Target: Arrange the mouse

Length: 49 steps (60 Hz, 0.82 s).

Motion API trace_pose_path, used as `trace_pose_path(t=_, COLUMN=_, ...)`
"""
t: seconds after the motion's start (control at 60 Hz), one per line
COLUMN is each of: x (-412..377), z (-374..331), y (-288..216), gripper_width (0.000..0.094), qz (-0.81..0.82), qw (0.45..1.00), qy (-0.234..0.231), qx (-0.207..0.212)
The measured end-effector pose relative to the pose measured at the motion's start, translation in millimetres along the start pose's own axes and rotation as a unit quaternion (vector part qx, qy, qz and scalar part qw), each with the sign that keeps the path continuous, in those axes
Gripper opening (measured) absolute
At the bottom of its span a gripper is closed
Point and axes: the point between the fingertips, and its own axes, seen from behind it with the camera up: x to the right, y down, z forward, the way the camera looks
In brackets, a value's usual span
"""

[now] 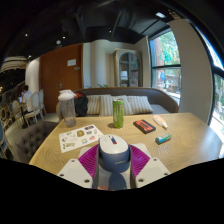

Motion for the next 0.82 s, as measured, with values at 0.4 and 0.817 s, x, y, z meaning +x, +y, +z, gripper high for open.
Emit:
trace_pose_path(t=0.4, x=8.2, z=34.2, y=84.7, gripper_width=0.0553, qz=-0.052, qw=0.993, qy=0.018, qx=-0.108)
trace_pose_path(t=0.817, x=51.2, z=-85.9, y=55.6, gripper_width=0.0847, qz=-0.052, qw=0.997, qy=-0.042, qx=-0.049)
